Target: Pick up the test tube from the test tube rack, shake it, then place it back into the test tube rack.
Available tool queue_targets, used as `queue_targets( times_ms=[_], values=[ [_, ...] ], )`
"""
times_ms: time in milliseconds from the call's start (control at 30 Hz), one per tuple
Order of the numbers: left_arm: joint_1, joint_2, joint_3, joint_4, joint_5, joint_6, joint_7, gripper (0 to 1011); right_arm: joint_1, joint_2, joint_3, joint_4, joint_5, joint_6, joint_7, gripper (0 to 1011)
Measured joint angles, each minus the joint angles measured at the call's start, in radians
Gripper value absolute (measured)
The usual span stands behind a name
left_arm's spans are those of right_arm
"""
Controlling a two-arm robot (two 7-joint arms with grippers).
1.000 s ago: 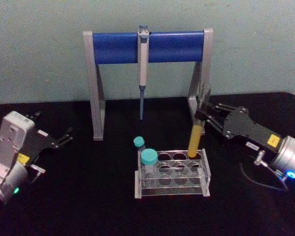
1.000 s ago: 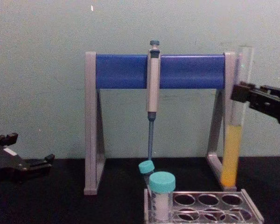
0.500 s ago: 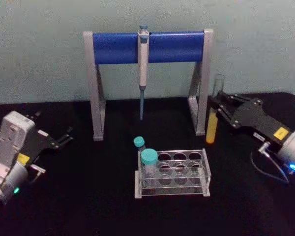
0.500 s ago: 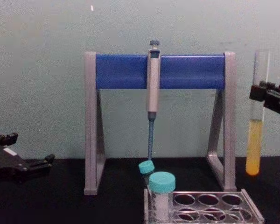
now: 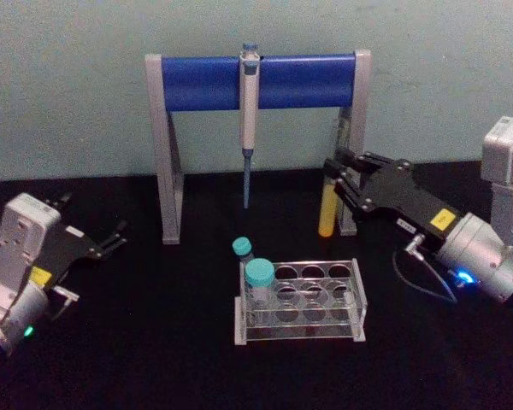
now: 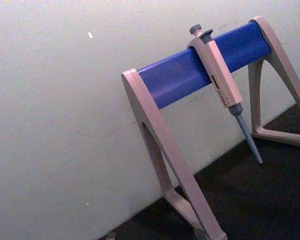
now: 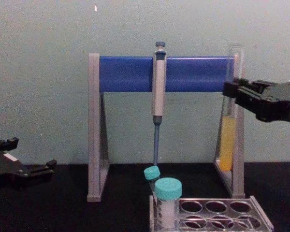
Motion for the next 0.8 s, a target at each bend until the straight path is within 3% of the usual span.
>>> queue_targets(
  times_ms=[267,500,633,800],
  values=[
    [0.000,0.000,0.000,0.000,0.000,0.000,0.000,1001,0.019,0.013,-0.014,0.009,0.103,0.041,0.114,225],
    [0.000,0.000,0.000,0.000,0.000,0.000,0.000,1002,-0.008,0.080,-0.009,-0.040,0.197,0.100,0.181,225],
    [0.000,0.000,0.000,0.000,0.000,0.000,0.000,1001,-0.033,0.124,0.001,-0.075,0.218,0.131,0.177,225],
    [0.000,0.000,0.000,0.000,0.000,0.000,0.000,1001,-0.060,0.176,0.014,-0.114,0.217,0.168,0.129,225]
  ],
)
